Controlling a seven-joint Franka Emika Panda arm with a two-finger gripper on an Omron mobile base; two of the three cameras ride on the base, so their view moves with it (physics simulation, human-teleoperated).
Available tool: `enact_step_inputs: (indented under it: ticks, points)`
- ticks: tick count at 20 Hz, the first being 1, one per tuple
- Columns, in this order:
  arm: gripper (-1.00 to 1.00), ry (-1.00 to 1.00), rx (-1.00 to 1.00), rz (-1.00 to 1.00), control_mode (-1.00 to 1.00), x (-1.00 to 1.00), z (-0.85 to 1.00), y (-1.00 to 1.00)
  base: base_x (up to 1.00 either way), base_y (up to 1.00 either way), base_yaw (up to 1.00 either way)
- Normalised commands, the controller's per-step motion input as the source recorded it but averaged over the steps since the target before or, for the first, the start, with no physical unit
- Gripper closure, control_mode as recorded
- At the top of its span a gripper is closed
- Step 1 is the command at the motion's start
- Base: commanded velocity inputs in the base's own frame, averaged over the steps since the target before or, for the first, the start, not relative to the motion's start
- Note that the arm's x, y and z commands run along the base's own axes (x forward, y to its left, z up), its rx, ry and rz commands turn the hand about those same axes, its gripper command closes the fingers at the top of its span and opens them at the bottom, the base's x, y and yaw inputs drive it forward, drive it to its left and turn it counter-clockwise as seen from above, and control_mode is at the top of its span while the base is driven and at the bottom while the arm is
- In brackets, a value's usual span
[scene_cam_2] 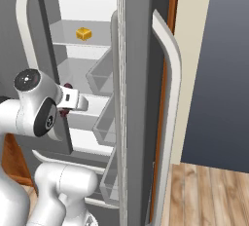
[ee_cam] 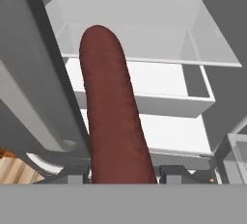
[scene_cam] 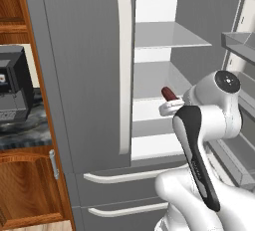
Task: Retrieve the sausage and cheese from the fridge and place them on the cutting board on the counter.
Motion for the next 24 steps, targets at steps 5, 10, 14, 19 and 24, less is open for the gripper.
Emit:
enact_step_inputs:
  ticks: [5, 10, 14, 19, 24]
  points:
    - [1.00, 0.00, 0.00, 0.00, 1.00, 0.00, 0.00, 0.00, -0.34, 0.00, 0.05]
    - [1.00, 0.00, 0.00, 0.00, 1.00, 0.00, 0.00, 0.00, -0.83, 0.06, 0.27]
    - [1.00, 0.00, 0.00, 0.00, 1.00, 0.00, 0.00, 0.00, -0.55, 0.10, 0.61]
    - [1.00, 0.00, 0.00, 0.00, 1.00, 0.00, 0.00, 0.00, -0.05, 0.00, 1.00]
    - [1.00, 0.00, 0.00, 0.00, 1.00, 0.00, 0.00, 0.00, -0.01, 0.00, 1.00]
